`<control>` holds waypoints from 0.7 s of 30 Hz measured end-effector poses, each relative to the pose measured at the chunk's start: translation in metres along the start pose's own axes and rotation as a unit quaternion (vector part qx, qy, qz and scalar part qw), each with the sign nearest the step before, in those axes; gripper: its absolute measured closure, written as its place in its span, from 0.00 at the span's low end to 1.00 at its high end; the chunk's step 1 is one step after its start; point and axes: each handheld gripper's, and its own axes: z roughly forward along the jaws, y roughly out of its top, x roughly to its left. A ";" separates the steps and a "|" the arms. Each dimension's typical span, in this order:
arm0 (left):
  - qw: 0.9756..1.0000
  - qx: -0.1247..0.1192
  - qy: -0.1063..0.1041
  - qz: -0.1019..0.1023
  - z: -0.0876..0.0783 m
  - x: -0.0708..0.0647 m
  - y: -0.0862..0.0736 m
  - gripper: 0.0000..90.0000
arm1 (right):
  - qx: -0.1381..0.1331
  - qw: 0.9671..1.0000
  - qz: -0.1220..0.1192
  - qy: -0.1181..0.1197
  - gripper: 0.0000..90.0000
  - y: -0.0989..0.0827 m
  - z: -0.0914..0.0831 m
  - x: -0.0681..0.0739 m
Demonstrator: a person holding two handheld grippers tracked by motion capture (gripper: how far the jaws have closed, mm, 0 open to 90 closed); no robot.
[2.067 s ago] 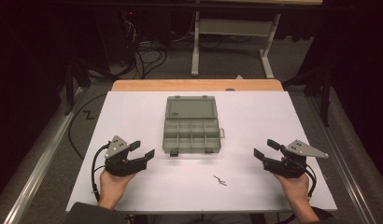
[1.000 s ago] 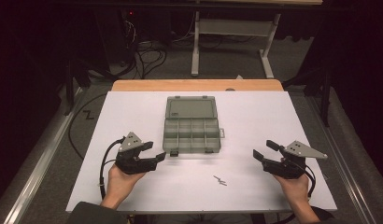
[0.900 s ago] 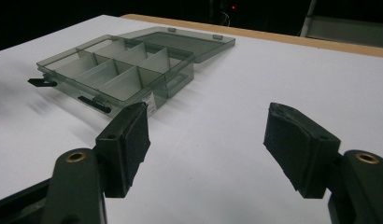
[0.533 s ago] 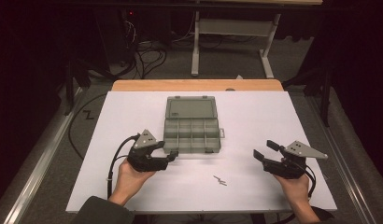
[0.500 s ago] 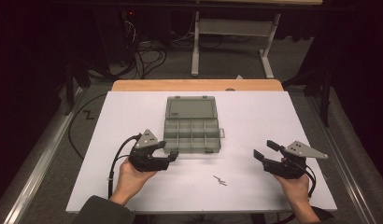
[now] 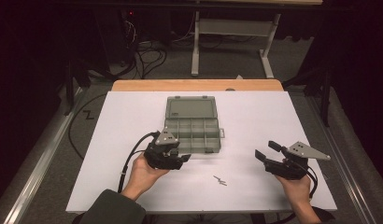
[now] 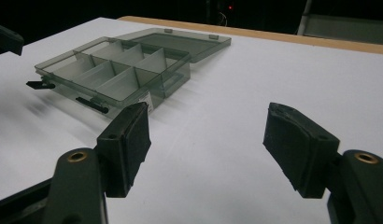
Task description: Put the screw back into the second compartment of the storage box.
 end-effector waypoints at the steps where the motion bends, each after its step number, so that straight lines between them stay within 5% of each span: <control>1: 1.000 0.002 -0.002 0.002 0.002 -0.001 0.002 0.43 | 0.000 1.000 0.000 0.000 0.37 0.000 0.000 0.000; 21: 0.995 0.088 -0.033 0.027 0.038 -0.019 0.025 0.47 | 0.002 1.000 0.002 0.000 0.38 0.000 0.000 0.000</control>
